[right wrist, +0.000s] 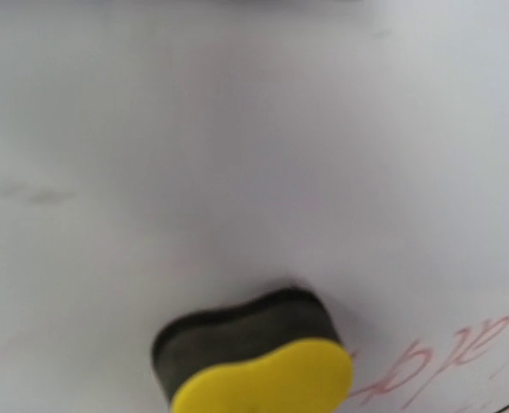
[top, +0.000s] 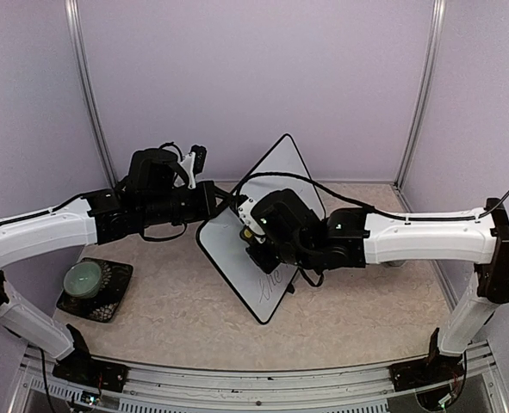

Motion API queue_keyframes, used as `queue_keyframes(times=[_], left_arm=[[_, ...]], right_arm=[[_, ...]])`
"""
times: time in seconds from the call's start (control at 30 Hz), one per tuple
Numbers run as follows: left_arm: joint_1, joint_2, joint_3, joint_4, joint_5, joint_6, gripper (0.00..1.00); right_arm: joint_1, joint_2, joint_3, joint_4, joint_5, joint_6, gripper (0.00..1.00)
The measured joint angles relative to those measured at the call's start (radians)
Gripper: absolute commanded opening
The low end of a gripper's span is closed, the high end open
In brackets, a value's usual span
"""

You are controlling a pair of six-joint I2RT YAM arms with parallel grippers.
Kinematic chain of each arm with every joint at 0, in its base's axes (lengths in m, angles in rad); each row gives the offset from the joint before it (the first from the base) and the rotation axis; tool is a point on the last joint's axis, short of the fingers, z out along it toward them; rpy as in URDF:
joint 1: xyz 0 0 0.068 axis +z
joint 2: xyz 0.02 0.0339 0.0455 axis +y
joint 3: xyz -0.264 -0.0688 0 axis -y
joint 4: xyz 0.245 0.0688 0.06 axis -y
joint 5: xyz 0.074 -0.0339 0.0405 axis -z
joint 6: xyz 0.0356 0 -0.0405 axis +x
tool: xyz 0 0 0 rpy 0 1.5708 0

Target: Erase the whiteboard

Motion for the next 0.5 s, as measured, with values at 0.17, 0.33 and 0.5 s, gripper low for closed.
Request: queue_keyframes(times=[0.17, 0.33, 0.5], left_arm=[[0.001, -0.005, -0.007, 0.002, -0.002, 0.000, 0.00], [0.003, -0.010, -0.013, 0.002, -0.006, 0.001, 0.00], [0.003, -0.010, -0.013, 0.003, -0.002, 0.000, 0.00]], right_arm=[[-0.027, 0.015, -0.011, 0.011, 0.007, 0.001, 0.00], [-0.043, 0.010, -0.108, 0.034, 0.011, 0.031, 0.00], [-0.060, 0.003, -0.230, 0.025, 0.000, 0.062, 0.00]])
